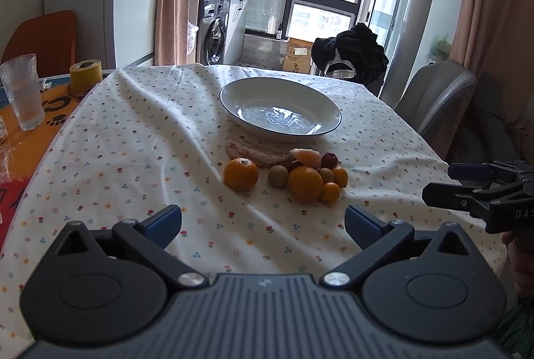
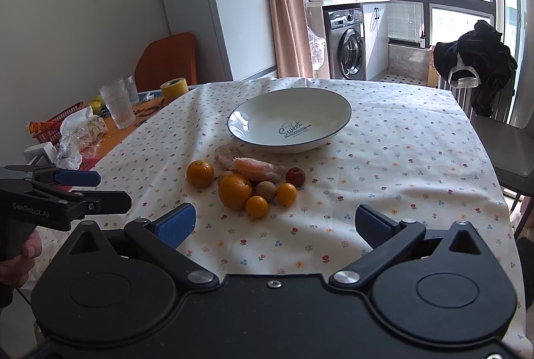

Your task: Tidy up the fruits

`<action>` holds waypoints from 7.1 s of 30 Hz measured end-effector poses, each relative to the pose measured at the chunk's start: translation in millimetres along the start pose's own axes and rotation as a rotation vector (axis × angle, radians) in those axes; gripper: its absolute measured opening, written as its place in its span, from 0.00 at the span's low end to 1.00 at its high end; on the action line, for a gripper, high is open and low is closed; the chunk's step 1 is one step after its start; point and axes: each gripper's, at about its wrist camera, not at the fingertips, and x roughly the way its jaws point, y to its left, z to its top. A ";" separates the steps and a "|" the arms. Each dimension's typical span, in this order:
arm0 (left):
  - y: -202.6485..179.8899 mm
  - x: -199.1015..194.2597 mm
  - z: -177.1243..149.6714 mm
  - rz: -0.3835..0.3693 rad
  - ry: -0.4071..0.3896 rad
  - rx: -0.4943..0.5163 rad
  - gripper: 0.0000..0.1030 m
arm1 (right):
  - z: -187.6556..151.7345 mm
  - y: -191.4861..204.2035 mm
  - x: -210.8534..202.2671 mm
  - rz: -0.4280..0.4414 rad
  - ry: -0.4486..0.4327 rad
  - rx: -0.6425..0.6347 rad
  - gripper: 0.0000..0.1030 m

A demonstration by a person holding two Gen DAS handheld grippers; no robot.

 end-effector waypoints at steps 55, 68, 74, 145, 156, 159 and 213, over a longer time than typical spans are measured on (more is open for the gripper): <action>-20.7 100.3 15.8 -0.147 0.044 -0.041 0.53 | -12.9 -13.0 108.4 0.201 0.101 0.023 0.22; -29.1 121.3 13.3 -0.083 0.090 -0.072 0.37 | -18.7 -25.1 99.3 0.209 0.089 0.042 0.22; -26.9 115.7 11.1 -0.071 0.076 -0.086 0.36 | -16.0 -28.1 95.1 0.195 0.073 0.052 0.22; 2.2 121.3 92.8 0.020 -0.056 -0.027 0.36 | 82.0 -41.2 158.5 0.141 -0.023 0.037 0.22; -2.0 149.0 109.5 0.024 -0.024 -0.003 0.36 | 84.7 -56.0 186.9 0.122 -0.028 0.076 0.22; -5.3 159.7 111.0 0.022 -0.004 0.014 0.36 | 79.7 -56.7 189.4 0.109 -0.023 0.053 0.22; 26.5 119.0 100.2 0.155 -0.016 -0.117 0.89 | 78.8 -52.0 119.1 0.071 -0.103 0.085 1.00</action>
